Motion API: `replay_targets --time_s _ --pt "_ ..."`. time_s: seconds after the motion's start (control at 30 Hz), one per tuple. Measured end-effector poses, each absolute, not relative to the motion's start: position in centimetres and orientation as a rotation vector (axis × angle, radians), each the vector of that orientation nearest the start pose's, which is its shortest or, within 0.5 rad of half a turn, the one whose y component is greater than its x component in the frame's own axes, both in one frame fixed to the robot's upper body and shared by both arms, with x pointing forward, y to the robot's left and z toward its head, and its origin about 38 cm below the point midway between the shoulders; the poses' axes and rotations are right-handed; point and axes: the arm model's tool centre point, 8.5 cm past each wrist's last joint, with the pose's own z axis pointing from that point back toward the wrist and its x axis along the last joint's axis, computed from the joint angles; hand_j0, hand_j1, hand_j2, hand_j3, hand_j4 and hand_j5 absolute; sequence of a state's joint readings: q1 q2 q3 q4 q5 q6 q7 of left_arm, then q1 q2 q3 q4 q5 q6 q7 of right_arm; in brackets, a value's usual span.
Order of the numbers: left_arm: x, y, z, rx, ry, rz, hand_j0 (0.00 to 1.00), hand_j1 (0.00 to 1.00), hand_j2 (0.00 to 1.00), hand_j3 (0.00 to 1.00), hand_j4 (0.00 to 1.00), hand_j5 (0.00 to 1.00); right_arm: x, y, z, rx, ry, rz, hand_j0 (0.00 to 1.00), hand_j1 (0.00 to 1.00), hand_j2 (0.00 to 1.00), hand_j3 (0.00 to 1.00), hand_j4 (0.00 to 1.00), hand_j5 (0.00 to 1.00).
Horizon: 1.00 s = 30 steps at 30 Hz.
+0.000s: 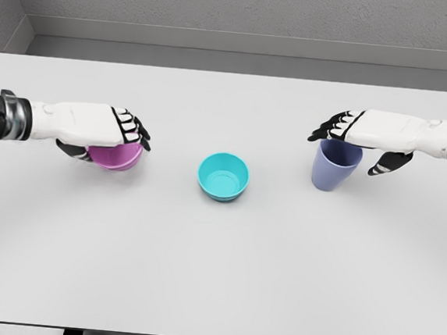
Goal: Stacking bowl and cup with both arms
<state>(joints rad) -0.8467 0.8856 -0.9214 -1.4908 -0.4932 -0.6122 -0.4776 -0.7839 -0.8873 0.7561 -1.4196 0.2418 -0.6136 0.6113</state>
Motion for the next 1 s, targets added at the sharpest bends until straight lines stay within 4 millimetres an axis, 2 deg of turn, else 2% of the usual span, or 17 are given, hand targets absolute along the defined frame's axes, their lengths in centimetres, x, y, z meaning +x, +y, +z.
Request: replay_targets --time_s 0.4,0.57,0.7,0.8,1.0 --pt "44.7 17.3 25.1 -0.443 1.735 2.827 0.56 0.56 0.56 0.56 0.56 0.56 44.1 -31.1 23.8 -0.309 -1.341 2.147 1.0 1.0 1.0 1.0 1.0 1.0" --pt "44.2 13.9 24.7 -0.357 1.756 2.774 0.56 0.56 0.56 0.56 0.56 0.56 44.1 -31.1 23.8 -0.309 -1.34 2.146 1.0 1.0 1.0 1.0 1.0 1.0" --pt "44.0 12.4 24.3 -0.316 1.751 2.765 0.56 0.56 0.56 0.56 0.56 0.56 44.2 -31.2 23.8 -0.311 -1.338 2.143 1.0 1.0 1.0 1.0 1.0 1.0" --pt "44.0 11.8 23.2 -0.281 1.73 2.789 0.57 0.57 0.57 0.57 0.57 0.57 44.3 -31.2 24.1 -0.319 -1.343 2.143 1.0 1.0 1.0 1.0 1.0 1.0" --pt "44.1 11.5 22.3 -0.257 1.696 2.82 0.57 0.57 0.57 0.57 0.57 0.57 44.3 -31.0 24.1 -0.316 -1.347 2.144 1.0 1.0 1.0 1.0 1.0 1.0"
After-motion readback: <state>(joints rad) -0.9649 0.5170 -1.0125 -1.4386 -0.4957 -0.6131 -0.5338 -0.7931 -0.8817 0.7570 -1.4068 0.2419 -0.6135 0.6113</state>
